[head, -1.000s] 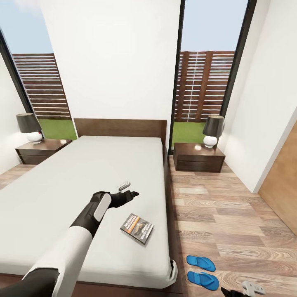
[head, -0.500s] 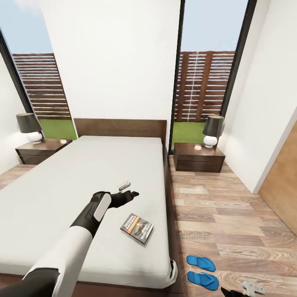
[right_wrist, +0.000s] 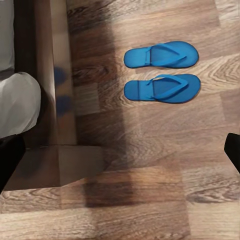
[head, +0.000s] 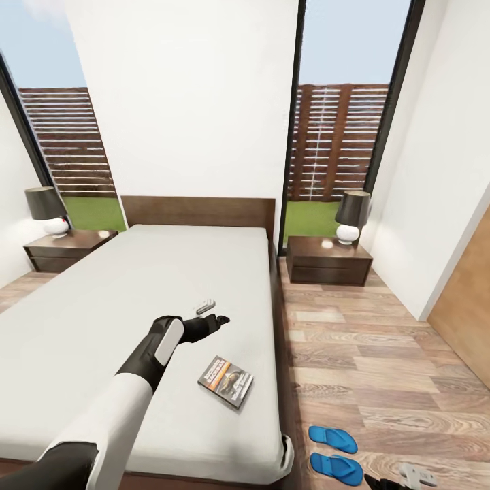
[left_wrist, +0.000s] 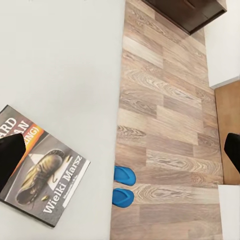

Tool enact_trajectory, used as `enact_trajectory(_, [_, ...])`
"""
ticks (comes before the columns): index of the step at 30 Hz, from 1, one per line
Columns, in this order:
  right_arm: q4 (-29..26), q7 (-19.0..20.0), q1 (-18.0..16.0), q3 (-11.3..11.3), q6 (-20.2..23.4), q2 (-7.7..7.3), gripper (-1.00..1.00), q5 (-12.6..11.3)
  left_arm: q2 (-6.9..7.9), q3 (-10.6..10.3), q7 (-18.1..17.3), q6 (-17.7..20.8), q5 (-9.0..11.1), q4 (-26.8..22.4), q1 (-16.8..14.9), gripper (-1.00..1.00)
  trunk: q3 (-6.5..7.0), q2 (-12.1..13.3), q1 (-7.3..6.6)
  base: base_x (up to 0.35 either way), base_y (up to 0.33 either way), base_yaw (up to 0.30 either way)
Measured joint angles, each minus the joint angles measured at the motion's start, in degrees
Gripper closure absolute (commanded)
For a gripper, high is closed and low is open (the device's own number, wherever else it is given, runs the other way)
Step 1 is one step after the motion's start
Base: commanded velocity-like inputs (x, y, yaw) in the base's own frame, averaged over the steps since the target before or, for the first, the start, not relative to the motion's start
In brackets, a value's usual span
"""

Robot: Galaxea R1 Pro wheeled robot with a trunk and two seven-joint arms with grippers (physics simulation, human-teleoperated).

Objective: In the bedroom, move the book from the bed onto either nightstand, and place the two sandals side by side next to the bed.

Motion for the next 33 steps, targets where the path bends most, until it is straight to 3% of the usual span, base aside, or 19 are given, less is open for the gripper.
enact_trajectory(33, [0.0,0.0,0.0,0.0,0.0,0.18,-1.0,0.1,-0.38,0.0,-0.1,0.1,0.1,0.0,0.0,-1.0,0.0,0.0,0.0,0.06,0.0,0.0])
